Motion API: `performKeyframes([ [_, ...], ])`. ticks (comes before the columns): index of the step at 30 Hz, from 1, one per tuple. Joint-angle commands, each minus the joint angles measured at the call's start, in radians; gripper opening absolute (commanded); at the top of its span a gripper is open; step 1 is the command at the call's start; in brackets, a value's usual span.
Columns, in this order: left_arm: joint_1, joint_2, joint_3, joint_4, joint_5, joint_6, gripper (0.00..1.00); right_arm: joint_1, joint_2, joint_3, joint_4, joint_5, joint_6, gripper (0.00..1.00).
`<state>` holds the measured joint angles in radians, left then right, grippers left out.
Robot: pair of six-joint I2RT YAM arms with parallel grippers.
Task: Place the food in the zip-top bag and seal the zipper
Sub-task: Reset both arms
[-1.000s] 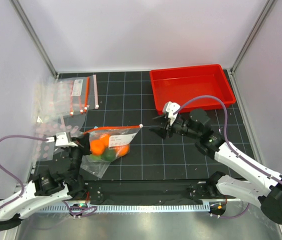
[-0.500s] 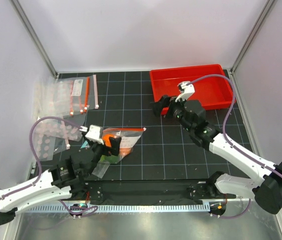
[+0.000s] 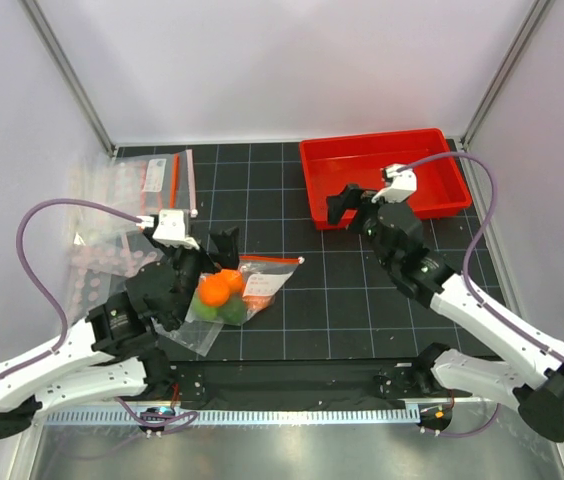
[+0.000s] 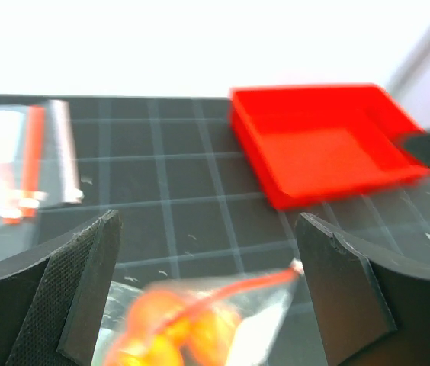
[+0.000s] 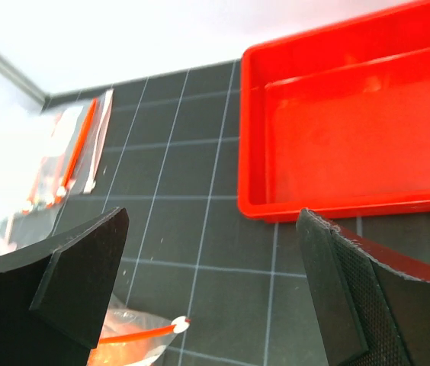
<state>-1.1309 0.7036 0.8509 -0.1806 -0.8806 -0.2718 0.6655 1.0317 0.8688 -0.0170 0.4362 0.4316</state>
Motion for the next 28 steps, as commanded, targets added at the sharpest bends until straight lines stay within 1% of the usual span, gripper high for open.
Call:
performKeyframes([
  [1,0.002,0.02,-0.032,0.157,-0.205,0.121,1.0,0.0,-0.103,-0.053,0.092,0.113,-0.033,1.0],
  [2,0.0,0.014,-0.086,0.259,-0.228,0.173,1.0,0.002,-0.12,-0.089,0.112,0.101,-0.036,1.0],
  [4,0.002,-0.009,-0.137,0.335,-0.241,0.207,1.0,0.0,-0.15,-0.108,0.14,0.087,-0.042,1.0],
  [5,0.003,-0.051,-0.162,0.369,-0.244,0.207,1.0,0.0,-0.156,-0.114,0.14,0.079,-0.04,1.0],
  [11,0.002,-0.263,-0.28,0.385,-0.192,0.166,1.0,0.0,-0.139,-0.097,0.112,0.073,-0.024,1.0],
  [14,0.003,-0.32,-0.319,0.406,-0.159,0.16,0.99,0.0,-0.119,-0.094,0.114,0.081,-0.017,1.0],
  [20,0.003,-0.342,-0.329,0.391,-0.166,0.155,0.99,0.0,-0.094,-0.094,0.121,0.073,-0.011,1.0],
  [28,0.003,-0.311,-0.316,0.372,-0.156,0.152,1.0,0.0,-0.105,-0.109,0.152,0.061,-0.005,1.0],
])
